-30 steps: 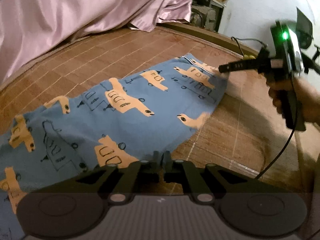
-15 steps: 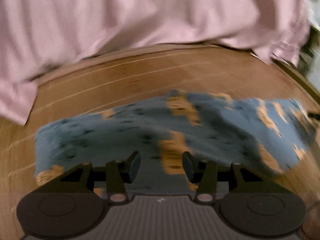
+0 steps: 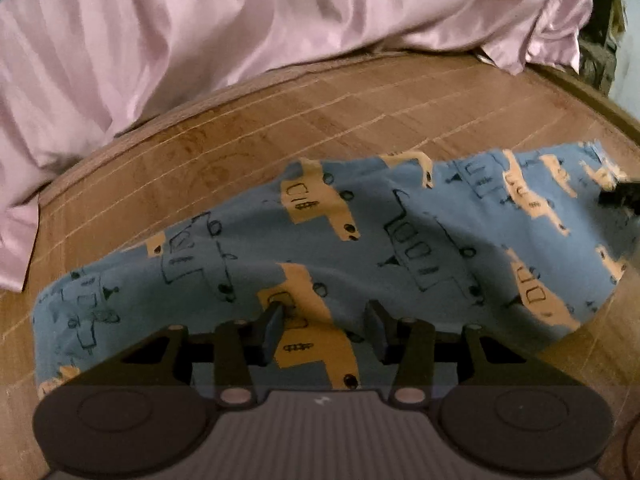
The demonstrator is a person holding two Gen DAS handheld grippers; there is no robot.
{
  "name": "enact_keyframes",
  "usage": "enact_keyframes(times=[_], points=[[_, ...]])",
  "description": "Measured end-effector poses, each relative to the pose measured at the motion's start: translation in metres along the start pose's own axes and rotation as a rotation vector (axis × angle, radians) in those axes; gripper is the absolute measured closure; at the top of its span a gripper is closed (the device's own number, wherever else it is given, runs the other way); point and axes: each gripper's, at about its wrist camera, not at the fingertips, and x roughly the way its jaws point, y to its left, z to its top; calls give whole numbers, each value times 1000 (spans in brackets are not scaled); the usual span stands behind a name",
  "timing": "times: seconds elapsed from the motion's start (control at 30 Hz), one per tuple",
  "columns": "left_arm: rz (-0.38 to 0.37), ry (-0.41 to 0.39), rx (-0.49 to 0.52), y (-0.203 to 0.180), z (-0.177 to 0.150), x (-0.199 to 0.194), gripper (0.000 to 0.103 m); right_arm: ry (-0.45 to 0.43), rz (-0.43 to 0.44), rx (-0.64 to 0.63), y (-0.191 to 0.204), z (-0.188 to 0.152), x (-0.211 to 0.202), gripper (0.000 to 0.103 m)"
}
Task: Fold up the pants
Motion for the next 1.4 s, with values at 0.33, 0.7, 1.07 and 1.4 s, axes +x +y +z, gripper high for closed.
enact_keyframes(times=[0.33,0.7,1.07,1.4], points=[[2,8,-124,55,-18,-13,50,-23,-41,20,-17,6,11,41],[52,43,-139,100,-44,-24,53,-53,-65,23,-20,12,19,41],[22,-15,-86,60,-21,-34,31,-126,69,35,7,11,-15,7],[-28,-25,-35,51,67,14,29,-191,338,-176,94,-5,-31,8]])
